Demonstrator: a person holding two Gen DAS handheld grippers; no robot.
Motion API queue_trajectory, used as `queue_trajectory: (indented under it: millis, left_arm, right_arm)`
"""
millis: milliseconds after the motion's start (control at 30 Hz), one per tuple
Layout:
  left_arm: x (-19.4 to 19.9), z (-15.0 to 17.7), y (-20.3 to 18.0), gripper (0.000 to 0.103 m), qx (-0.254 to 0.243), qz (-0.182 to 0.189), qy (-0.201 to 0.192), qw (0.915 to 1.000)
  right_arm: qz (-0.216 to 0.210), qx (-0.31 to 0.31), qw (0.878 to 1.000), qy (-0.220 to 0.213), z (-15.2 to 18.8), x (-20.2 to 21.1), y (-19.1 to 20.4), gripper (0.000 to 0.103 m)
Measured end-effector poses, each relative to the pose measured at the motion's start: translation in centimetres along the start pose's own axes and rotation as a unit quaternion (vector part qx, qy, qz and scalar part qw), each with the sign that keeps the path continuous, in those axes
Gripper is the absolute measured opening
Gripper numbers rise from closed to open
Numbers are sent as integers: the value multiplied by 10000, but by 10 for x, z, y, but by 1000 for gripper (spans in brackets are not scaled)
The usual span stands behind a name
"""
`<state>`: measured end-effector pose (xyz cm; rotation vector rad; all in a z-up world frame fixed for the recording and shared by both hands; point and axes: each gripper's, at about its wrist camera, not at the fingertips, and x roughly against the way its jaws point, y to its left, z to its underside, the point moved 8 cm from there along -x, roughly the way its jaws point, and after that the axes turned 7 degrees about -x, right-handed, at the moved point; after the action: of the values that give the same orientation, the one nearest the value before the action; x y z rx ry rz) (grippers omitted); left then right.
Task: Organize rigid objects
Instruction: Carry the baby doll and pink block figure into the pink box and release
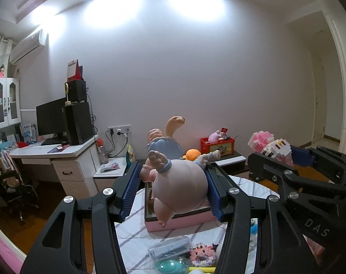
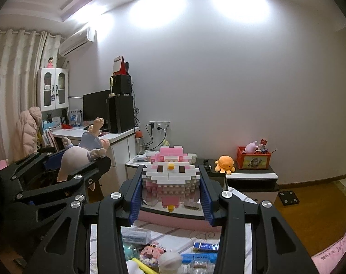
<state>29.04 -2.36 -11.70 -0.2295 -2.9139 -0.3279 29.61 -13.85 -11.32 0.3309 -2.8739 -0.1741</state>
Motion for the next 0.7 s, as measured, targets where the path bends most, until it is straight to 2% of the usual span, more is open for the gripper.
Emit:
queue_trajectory:
  millis: [233, 467, 700]
  left_arm:
    - [-31, 0, 2, 55, -70, -69, 130, 9999]
    - [-94, -1, 1, 55, -206, 17, 415, 9989]
    - [-181, 29, -10, 55, -415, 267, 1187, 9917]
  right_arm:
    - [16, 34, 10000, 92, -3, -29, -2, 45]
    - [108, 62, 9994, 319, -5, -77, -12, 45]
    - [332, 43, 9957, 861, 12, -147, -41, 45]
